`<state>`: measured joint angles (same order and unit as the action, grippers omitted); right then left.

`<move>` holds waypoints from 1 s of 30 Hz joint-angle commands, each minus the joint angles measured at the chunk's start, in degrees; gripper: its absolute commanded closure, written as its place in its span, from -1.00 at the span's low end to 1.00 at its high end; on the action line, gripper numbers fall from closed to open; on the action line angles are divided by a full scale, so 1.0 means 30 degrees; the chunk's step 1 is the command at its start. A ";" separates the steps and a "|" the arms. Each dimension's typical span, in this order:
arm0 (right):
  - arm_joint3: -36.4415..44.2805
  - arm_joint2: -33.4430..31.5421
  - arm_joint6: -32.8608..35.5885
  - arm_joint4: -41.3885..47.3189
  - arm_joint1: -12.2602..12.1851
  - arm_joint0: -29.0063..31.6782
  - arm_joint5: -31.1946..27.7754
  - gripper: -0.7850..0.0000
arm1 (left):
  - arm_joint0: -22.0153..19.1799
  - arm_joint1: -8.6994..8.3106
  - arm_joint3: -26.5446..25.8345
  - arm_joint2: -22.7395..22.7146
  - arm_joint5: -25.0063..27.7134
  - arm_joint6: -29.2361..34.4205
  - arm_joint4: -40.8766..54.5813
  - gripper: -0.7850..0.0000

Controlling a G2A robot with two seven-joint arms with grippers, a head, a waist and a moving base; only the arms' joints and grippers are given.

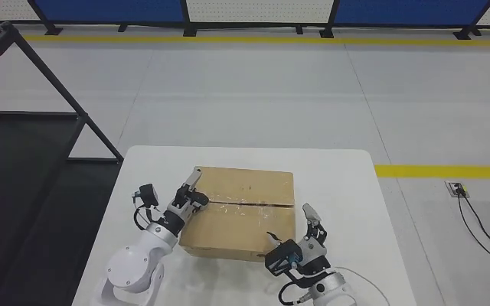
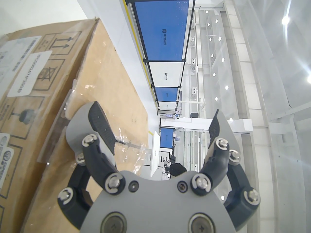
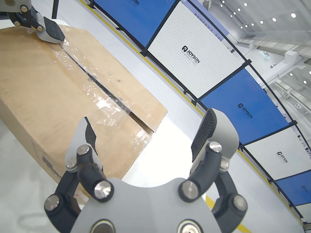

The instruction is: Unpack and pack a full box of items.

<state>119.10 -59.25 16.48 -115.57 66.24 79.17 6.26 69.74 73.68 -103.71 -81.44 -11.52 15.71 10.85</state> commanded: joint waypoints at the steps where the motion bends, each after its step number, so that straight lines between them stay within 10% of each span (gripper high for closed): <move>1: -0.0103 0.0237 0.0628 -0.0694 0.0094 -0.0208 0.0052 -1.00 | 0.0019 -0.0005 -0.0006 -0.0001 0.0023 0.0004 0.0009 -1.00; 30: -0.1738 0.1064 0.3110 -0.3402 0.1339 -0.1663 -0.0010 -1.00 | -0.0160 -0.0078 0.0293 -0.0089 0.0035 0.0151 0.0156 -1.00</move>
<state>113.72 -55.92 25.90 -125.73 70.22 74.00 6.32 69.40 73.44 -102.99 -81.80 -11.38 16.23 11.32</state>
